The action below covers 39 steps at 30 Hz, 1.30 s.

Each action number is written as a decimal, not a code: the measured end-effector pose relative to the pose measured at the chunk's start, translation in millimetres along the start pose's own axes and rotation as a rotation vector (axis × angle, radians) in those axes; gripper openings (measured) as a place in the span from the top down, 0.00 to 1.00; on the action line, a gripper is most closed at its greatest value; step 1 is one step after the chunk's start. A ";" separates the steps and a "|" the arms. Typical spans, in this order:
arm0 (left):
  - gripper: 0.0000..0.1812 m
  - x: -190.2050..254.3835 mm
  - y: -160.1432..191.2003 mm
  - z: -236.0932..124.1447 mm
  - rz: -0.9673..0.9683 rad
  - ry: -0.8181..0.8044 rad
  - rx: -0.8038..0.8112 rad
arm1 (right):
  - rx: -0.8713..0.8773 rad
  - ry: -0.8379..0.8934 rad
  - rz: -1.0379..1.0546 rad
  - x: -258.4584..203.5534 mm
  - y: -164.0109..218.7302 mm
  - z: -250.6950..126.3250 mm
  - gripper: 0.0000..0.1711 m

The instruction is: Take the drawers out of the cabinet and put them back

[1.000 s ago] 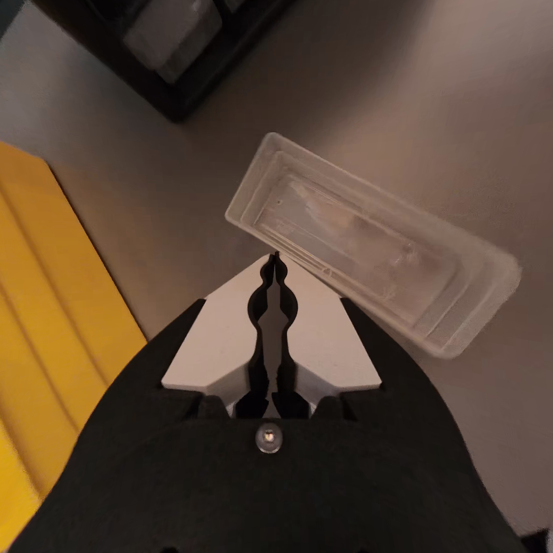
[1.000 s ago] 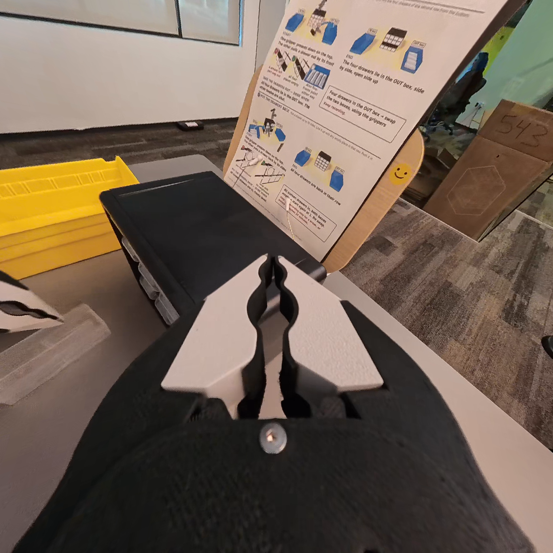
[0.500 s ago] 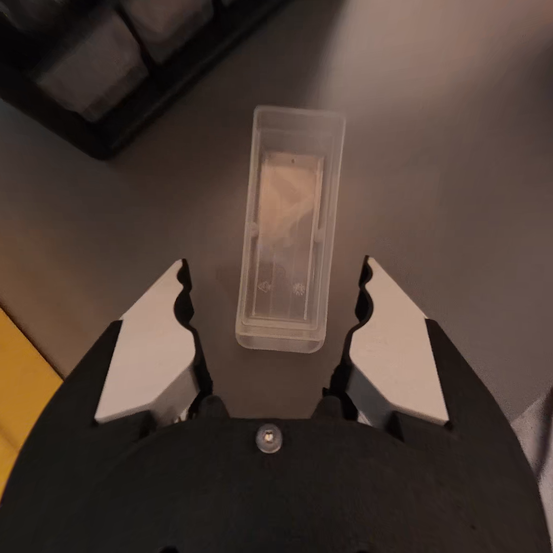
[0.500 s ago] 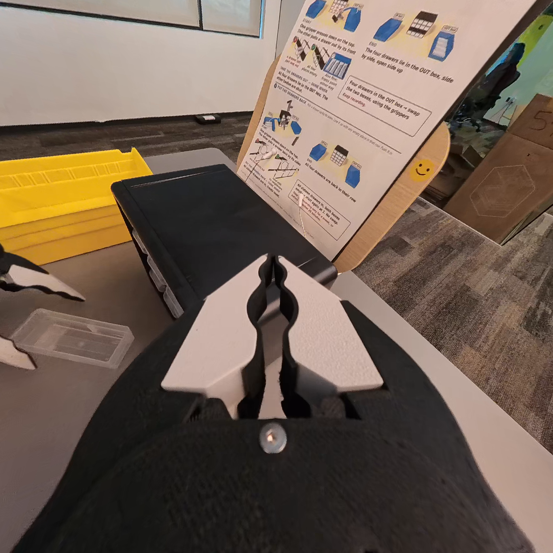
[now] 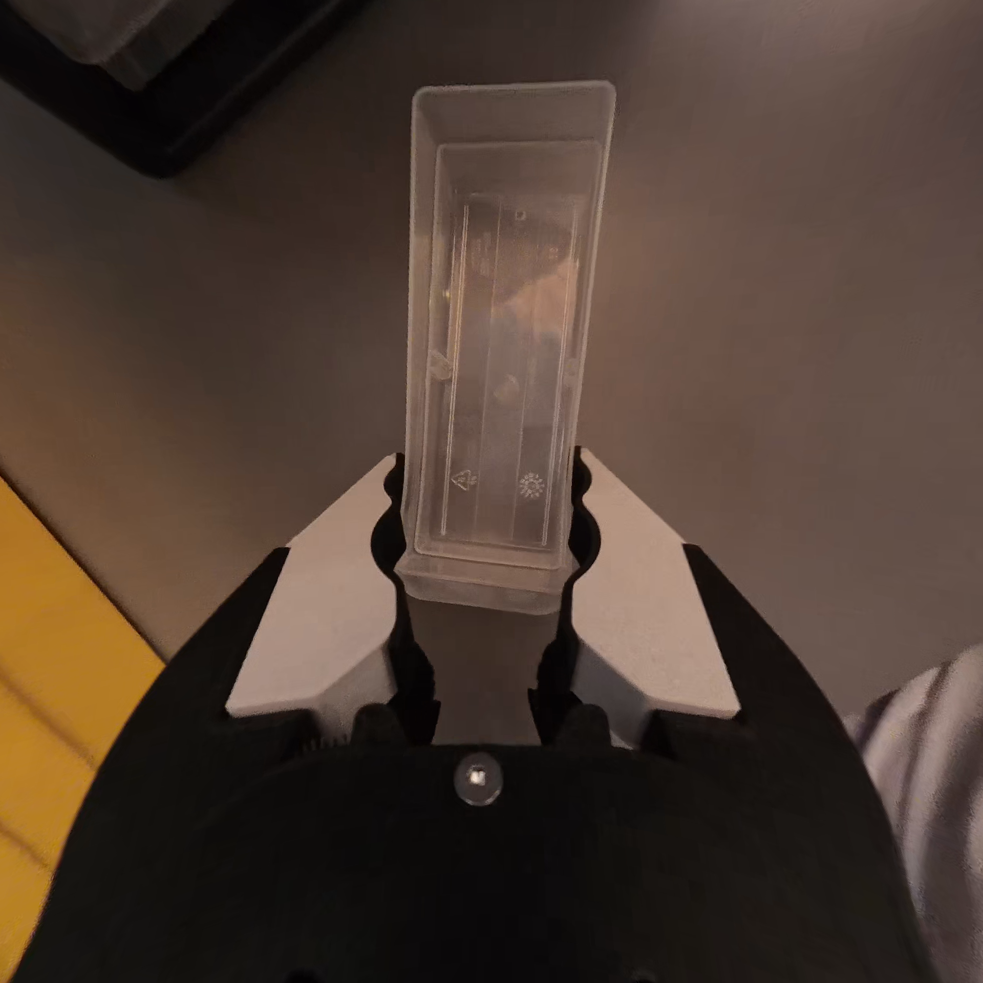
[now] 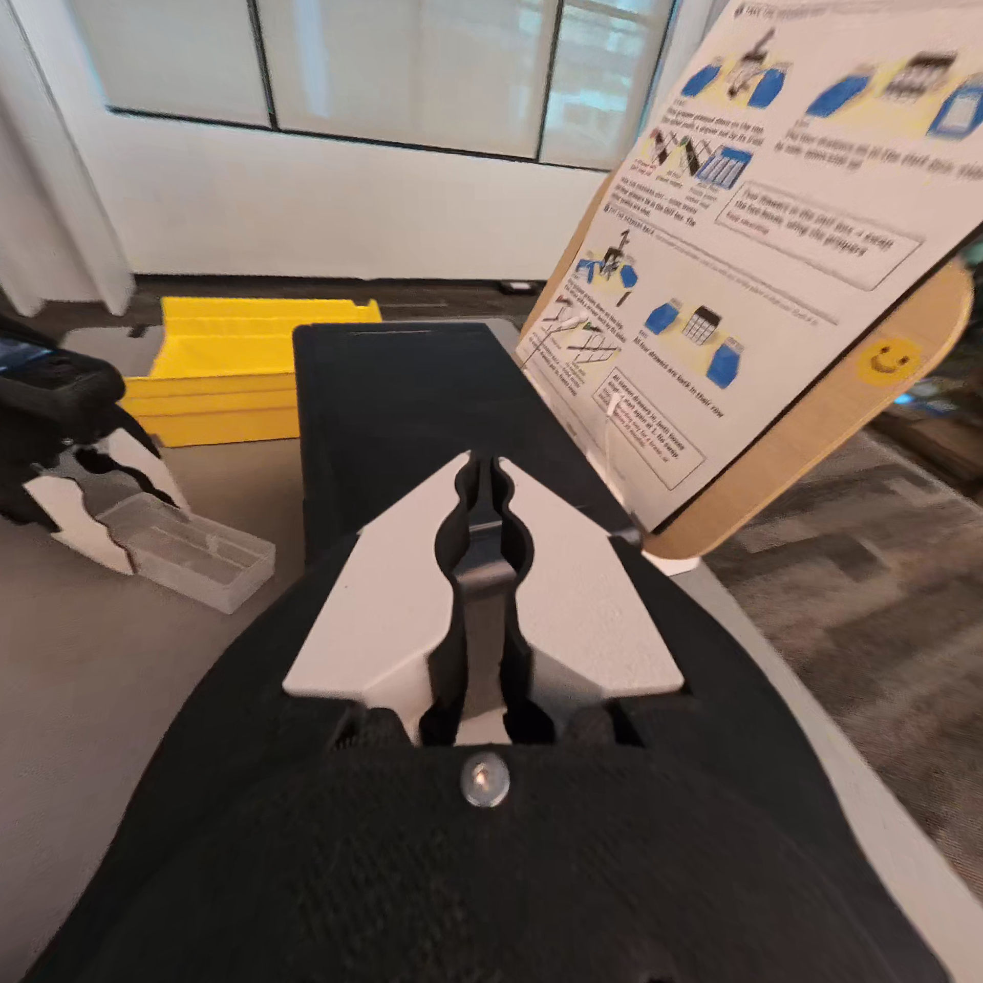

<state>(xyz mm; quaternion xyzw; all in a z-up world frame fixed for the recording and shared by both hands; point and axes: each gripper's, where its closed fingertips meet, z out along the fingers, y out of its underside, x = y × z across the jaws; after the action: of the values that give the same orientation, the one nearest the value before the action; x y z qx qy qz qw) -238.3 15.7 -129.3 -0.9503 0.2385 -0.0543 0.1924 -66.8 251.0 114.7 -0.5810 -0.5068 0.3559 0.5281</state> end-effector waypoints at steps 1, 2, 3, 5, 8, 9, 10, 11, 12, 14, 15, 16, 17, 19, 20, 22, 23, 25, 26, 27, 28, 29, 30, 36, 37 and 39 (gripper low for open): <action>0.66 0.7 -3.9 -4.0 -0.022 -0.008 0.021 | -0.001 -0.034 0.032 1.2 4.5 1.5 0.98; 0.66 -0.4 -8.1 -8.0 -0.038 -0.028 0.041 | 0.007 -0.076 0.049 -0.3 7.4 2.9 0.97; 0.66 -2.6 -11.8 -11.6 -0.049 -0.052 0.055 | 0.020 -0.116 0.058 -2.8 8.9 4.1 0.97; 0.66 -7.0 -18.5 -17.3 -0.072 -0.087 0.067 | 0.028 -0.160 0.074 -4.8 12.1 6.9 0.97; 0.66 -19.9 -29.3 -24.3 -0.127 -0.144 0.087 | -0.008 -0.167 0.031 -8.4 19.2 12.9 0.97; 0.67 -23.8 -32.7 -25.8 -0.153 -0.155 0.095 | -0.025 -0.155 0.017 -7.7 21.6 16.0 0.98; 0.66 -25.2 -36.4 -26.7 -0.182 -0.150 0.103 | -0.045 -0.140 0.013 -6.1 24.4 19.3 0.99; 0.67 -24.1 -40.8 -27.0 -0.208 -0.134 0.112 | -0.069 -0.128 0.012 -4.7 27.8 22.6 1.00; 0.67 -21.4 -45.4 -27.3 -0.228 -0.113 0.120 | -0.094 -0.121 0.010 -4.1 31.9 25.7 1.00; 0.67 -17.2 -53.2 -27.9 -0.248 -0.096 0.125 | -0.139 -0.115 -0.005 -4.4 39.5 31.5 1.00; 0.67 -17.3 -55.4 -28.4 -0.254 -0.107 0.117 | -0.167 -0.113 -0.011 -4.8 44.1 34.1 1.00; 0.67 -17.8 -57.5 -29.0 -0.257 -0.119 0.109 | -0.173 -0.108 -0.018 -4.9 44.9 35.8 1.00; 0.67 -17.1 -59.8 -29.4 -0.262 -0.124 0.104 | -0.178 -0.112 -0.022 -6.4 44.9 36.7 1.00; 0.67 -13.1 -65.1 -29.5 -0.281 -0.113 0.099 | -0.180 -0.104 -0.032 -6.6 44.9 36.9 1.00; 0.67 -11.5 -67.1 -28.7 -0.290 -0.109 0.093 | -0.179 -0.102 -0.034 -6.6 45.0 36.9 1.00; 0.67 -11.7 -70.0 -26.0 -0.296 -0.116 0.075 | -0.169 -0.106 -0.028 -6.6 45.1 36.8 1.00; 0.67 -12.9 -70.9 -24.9 -0.302 -0.122 0.064 | -0.165 -0.111 -0.023 -6.5 45.0 36.8 1.00; 0.67 -11.1 -74.4 -25.3 -0.327 -0.112 0.055 | -0.163 -0.112 -0.019 -6.5 45.1 36.8 1.00; 0.67 -8.5 -77.9 -25.9 -0.331 -0.101 0.062 | -0.163 -0.108 -0.024 -6.5 45.1 36.8 1.00; 0.67 -7.1 -80.3 -26.3 -0.338 -0.098 0.063 | -0.162 -0.107 -0.029 -6.6 45.1 36.8 1.00; 0.67 -7.2 -81.7 -26.3 -0.344 -0.104 0.055 | -0.160 -0.107 -0.032 -6.6 45.1 36.8 1.00; 0.67 -8.2 -82.7 -25.9 -0.347 -0.116 0.046 | -0.156 -0.108 -0.030 -6.6 45.1 36.8 1.00; 0.67 -9.7 -83.4 -25.4 -0.352 -0.129 0.035 | -0.149 -0.112 -0.024 -6.6 45.1 36.7 1.00; 0.67 -9.2 -83.4 -26.4 -0.341 -0.206 -0.056 | -0.109 -0.140 0.009 -6.6 45.1 36.5 1.00; 0.67 -8.8 -82.9 -27.1 -0.331 -0.224 -0.076 | -0.108 -0.140 0.009 -6.6 45.0 36.6 1.00; 0.67 -6.2 -84.2 -27.3 -0.320 -0.234 -0.104 | -0.109 -0.138 0.005 -6.6 45.1 36.6 1.00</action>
<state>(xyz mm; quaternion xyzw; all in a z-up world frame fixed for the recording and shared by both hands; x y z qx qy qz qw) -212.7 77.8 -71.3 -0.9845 0.0632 0.0391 0.1586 -93.5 257.1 63.0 -0.5843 -0.5590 0.3684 0.4586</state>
